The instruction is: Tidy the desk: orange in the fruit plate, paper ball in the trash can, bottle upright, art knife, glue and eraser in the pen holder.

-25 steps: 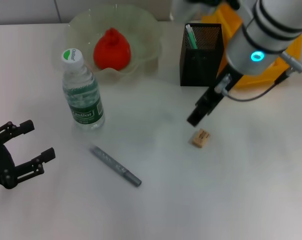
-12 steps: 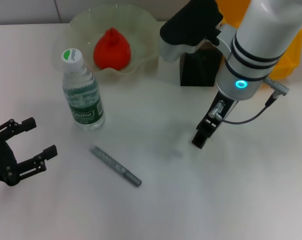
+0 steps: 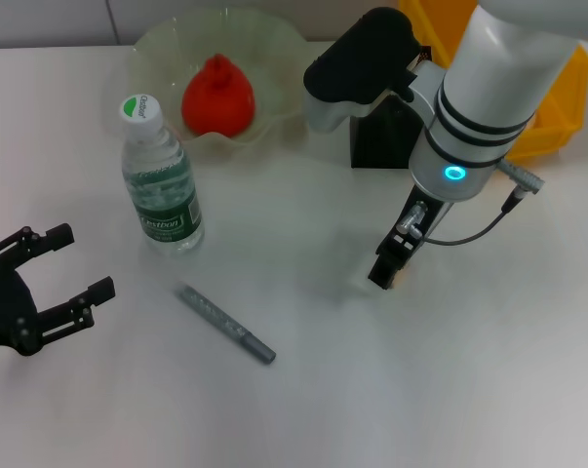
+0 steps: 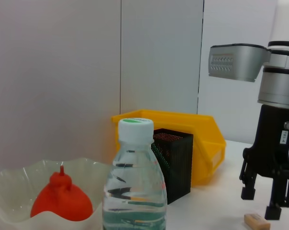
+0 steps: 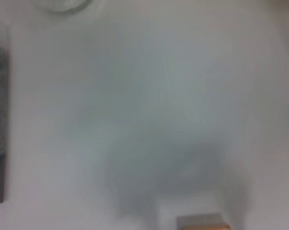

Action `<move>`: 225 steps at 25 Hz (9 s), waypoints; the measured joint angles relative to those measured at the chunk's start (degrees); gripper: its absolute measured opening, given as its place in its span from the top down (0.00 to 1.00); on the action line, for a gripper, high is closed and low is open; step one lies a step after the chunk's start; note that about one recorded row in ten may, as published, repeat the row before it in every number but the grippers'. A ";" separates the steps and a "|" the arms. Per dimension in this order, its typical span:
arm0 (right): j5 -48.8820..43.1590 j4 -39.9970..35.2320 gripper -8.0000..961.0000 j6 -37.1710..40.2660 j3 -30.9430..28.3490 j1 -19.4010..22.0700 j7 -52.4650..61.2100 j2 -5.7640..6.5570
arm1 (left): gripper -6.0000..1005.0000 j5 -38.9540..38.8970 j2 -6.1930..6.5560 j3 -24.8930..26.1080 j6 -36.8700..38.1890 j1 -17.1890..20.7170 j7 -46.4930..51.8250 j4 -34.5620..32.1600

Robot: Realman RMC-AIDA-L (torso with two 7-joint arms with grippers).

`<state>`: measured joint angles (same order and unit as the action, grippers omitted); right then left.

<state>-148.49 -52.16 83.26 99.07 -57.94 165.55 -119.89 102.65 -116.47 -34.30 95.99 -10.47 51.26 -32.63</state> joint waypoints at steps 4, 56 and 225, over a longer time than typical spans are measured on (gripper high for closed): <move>0.71 0.10 0.26 -0.86 1.23 0.19 0.00 0.00 | 0.19 0.00 0.01 0.00 -0.18 -0.22 -0.01 0.36; -14.33 -16.83 0.59 -11.33 -12.89 6.04 -0.40 0.53 | 0.19 0.00 -0.16 0.24 -0.30 -0.25 0.35 0.56; 27.29 -5.80 0.36 20.44 -56.09 32.53 -62.27 4.75 | 0.68 49.34 -2.71 -77.40 -11.62 -33.54 36.55 -35.84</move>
<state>-121.20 -57.96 103.71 42.98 -25.42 103.28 -115.14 151.99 -119.18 -111.70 84.37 -44.01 87.80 -68.47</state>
